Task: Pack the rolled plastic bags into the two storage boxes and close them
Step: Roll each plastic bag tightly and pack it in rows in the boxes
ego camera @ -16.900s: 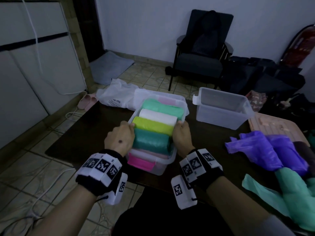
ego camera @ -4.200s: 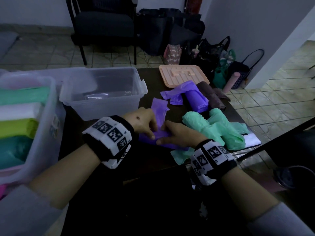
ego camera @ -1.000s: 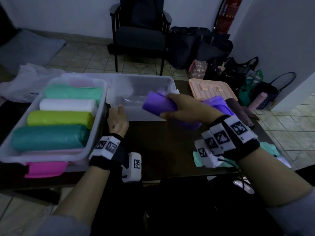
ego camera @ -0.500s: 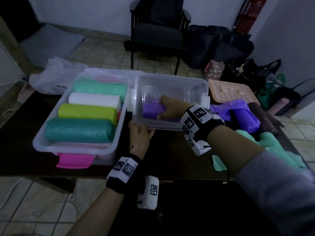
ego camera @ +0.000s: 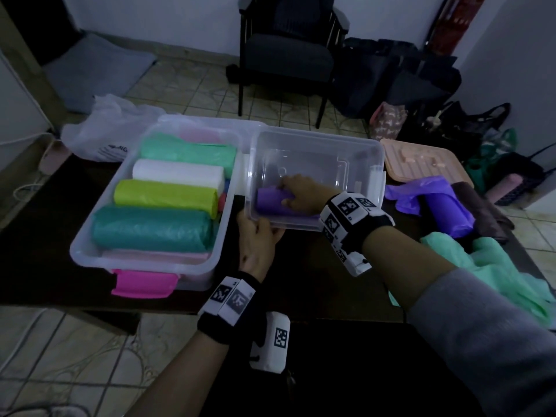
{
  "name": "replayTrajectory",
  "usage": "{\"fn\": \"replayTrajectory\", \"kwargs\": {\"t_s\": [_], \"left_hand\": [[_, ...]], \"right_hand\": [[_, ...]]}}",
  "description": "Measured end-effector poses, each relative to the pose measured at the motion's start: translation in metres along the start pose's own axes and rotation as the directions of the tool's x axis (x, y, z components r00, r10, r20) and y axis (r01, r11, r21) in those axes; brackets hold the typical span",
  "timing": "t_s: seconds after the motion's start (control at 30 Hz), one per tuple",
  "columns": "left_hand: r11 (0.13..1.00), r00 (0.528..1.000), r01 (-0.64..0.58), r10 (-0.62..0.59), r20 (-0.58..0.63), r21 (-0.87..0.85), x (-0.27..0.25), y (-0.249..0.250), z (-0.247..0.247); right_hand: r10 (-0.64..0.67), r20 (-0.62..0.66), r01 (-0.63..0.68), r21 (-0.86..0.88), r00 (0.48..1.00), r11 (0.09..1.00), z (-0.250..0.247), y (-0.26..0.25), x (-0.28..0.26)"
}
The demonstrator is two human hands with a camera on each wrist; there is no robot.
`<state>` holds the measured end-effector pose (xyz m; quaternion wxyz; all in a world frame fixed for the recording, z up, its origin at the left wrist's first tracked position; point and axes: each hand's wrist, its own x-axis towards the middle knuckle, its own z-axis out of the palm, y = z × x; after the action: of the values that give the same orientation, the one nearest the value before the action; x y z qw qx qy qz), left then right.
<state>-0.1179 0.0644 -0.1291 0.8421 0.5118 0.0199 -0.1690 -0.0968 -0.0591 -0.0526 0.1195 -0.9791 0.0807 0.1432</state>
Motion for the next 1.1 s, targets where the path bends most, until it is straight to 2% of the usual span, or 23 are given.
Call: {"fn": "replayTrajectory", "kwargs": {"t_s": [0.13,0.2,0.27,0.3,0.37,0.43,0.5,0.57,0.6,0.63,0.7,0.73,0.97,1.1], "left_hand": [[0.999,1.0,0.009,-0.008,-0.018,0.04,-0.001,0.005,0.004],[0.997,0.999,0.016,-0.013,-0.045,0.076,0.001,0.007,0.006],[0.993,0.997,0.019,-0.01,-0.078,0.119,0.003,0.012,0.009],[0.99,0.996,0.024,-0.013,-0.084,0.138,0.002,0.017,0.011],[0.98,0.995,0.035,-0.016,-0.103,0.193,0.002,0.021,0.014],[0.985,0.992,0.054,-0.035,-0.12,0.165,0.001,0.027,0.018],[0.993,0.993,0.075,-0.066,-0.094,0.094,0.003,0.031,0.022],[0.995,0.991,0.071,-0.062,-0.117,0.068,0.006,0.037,0.027],[0.994,0.989,0.074,-0.063,-0.135,0.075,0.01,0.037,0.03],[0.993,0.986,0.081,-0.066,-0.153,0.089,0.013,0.038,0.032],[0.983,0.981,0.099,-0.07,-0.182,0.154,0.018,0.04,0.035],[0.977,0.976,0.106,-0.067,-0.206,0.184,0.021,0.04,0.036],[0.962,0.964,0.088,-0.016,-0.266,0.26,0.023,0.045,0.042],[0.952,0.951,0.132,-0.042,-0.307,0.277,0.026,0.03,0.038]], "right_hand": [[0.071,0.045,-0.067,-0.083,0.996,0.994,0.004,-0.004,0.002],[0.12,0.027,-0.118,-0.067,0.992,0.991,0.007,-0.008,0.001],[0.134,-0.09,-0.131,0.041,0.987,0.991,0.004,-0.009,-0.002],[0.127,-0.204,-0.108,0.103,0.971,0.989,0.001,-0.007,-0.005],[0.132,-0.468,-0.04,0.202,0.874,0.979,-0.009,0.002,-0.015],[0.216,-0.635,-0.06,0.257,0.742,0.964,-0.016,0.016,-0.028],[0.38,-0.665,-0.189,0.343,0.643,0.92,-0.016,0.029,-0.039],[0.586,-0.548,-0.323,0.504,0.597,0.801,-0.013,0.041,-0.045],[0.649,-0.466,-0.356,0.571,0.602,0.74,-0.012,0.048,-0.047],[0.665,-0.394,-0.352,0.619,0.634,0.702,-0.011,0.055,-0.048],[0.61,-0.33,-0.29,0.656,0.721,0.697,-0.01,0.066,-0.053],[0.592,-0.327,-0.275,0.655,0.737,0.704,-0.01,0.069,-0.054],[0.538,-0.277,-0.233,0.68,0.796,0.695,0.001,0.076,-0.053],[0.528,-0.302,-0.169,0.725,0.794,0.668,0.002,0.08,-0.066]]}}
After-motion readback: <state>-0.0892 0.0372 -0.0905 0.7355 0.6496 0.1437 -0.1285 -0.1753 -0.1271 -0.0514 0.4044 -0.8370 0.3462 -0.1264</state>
